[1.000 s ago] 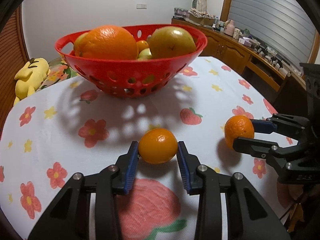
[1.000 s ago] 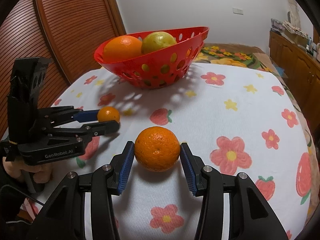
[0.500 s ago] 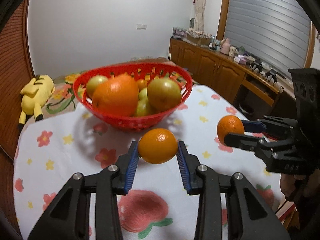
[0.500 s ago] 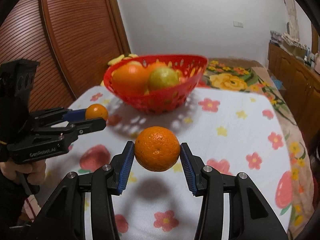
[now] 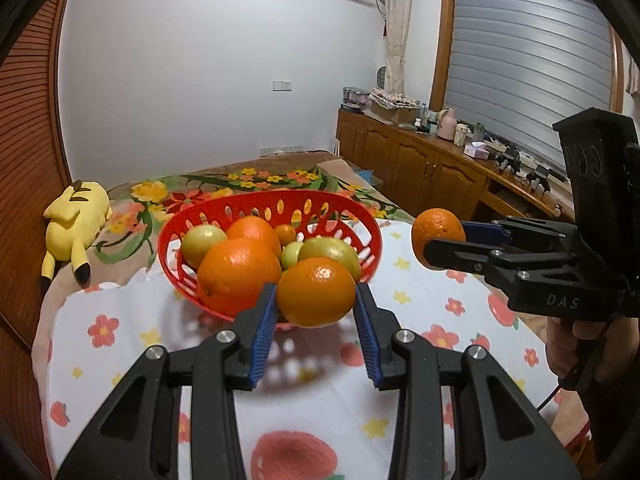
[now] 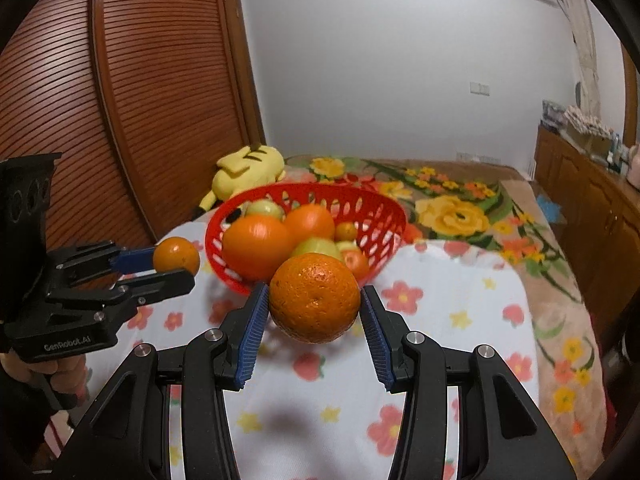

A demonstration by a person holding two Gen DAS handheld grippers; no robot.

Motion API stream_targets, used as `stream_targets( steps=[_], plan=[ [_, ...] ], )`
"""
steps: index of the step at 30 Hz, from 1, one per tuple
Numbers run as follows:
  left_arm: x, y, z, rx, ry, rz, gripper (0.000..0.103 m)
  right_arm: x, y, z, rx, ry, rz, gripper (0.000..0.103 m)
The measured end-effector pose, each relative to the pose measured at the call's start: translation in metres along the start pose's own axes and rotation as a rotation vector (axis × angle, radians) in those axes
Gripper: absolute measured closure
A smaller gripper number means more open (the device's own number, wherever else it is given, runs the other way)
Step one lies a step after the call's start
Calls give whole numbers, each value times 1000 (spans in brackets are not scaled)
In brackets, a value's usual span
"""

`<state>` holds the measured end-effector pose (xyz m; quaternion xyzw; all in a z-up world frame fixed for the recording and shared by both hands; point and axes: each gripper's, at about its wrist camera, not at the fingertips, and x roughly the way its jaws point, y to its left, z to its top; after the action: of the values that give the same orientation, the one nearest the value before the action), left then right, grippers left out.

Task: Organize fruits
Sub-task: 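Lift both mandarins and carry them over the red basket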

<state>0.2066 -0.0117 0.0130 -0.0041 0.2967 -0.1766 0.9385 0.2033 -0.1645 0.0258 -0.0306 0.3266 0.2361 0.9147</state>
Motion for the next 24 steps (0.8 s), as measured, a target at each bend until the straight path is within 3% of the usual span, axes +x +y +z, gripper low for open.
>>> stream_targets(
  steps=[24],
  plan=[
    [55, 37, 45, -44, 21, 21, 67, 106, -37, 59, -60, 109, 13, 56]
  ],
)
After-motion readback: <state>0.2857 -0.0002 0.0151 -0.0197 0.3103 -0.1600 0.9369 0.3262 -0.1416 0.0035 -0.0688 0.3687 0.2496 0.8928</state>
